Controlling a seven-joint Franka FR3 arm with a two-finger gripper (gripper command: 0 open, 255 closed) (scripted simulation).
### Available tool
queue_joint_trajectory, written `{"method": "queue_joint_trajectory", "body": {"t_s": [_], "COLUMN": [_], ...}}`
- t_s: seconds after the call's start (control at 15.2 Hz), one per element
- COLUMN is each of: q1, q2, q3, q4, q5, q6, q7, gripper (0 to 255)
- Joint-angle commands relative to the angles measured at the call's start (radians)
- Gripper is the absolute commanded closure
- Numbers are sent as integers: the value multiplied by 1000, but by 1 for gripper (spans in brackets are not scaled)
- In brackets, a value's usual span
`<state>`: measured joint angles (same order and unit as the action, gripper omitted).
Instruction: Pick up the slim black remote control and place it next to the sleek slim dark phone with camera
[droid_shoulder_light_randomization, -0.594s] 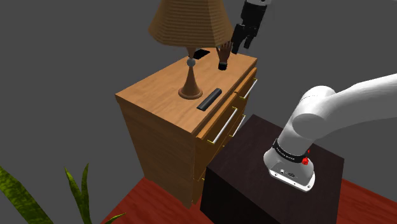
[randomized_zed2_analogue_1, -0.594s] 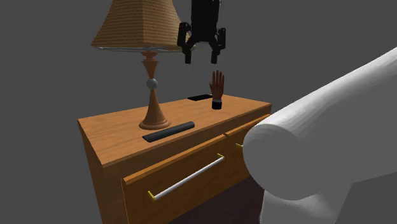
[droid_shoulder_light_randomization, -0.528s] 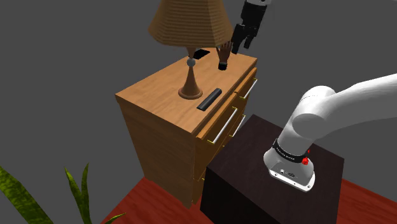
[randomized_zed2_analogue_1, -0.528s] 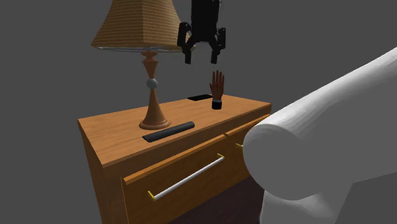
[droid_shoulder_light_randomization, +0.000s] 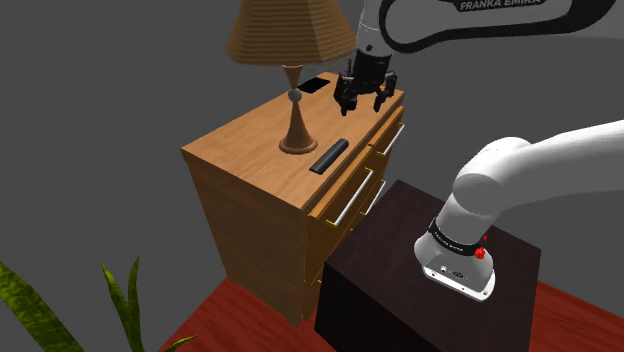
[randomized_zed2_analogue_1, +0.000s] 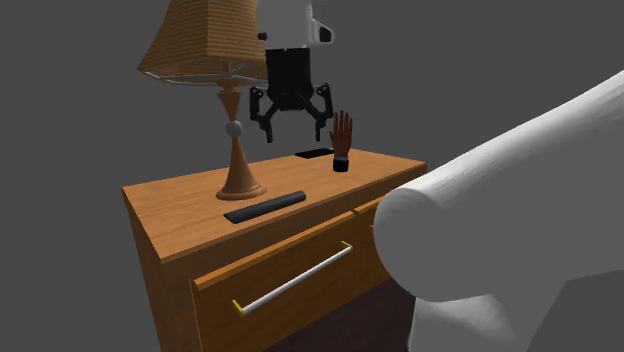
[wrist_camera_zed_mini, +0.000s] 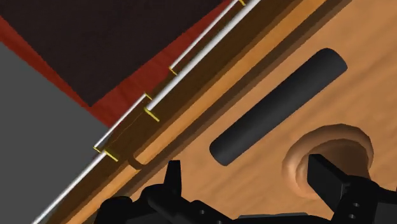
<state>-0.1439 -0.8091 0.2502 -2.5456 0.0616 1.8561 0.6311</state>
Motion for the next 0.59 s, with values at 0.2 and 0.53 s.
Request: {"method": "queue_joint_trajectory", "body": {"t_s": [0.2, 0.53], "q1": [-131, -298], "q2": [120, 295], "q3": [228, 435], "q4": [-17, 30], "q5": [51, 42], "q6": [116, 204], "q7": [484, 919], "gripper": [0, 0]}}
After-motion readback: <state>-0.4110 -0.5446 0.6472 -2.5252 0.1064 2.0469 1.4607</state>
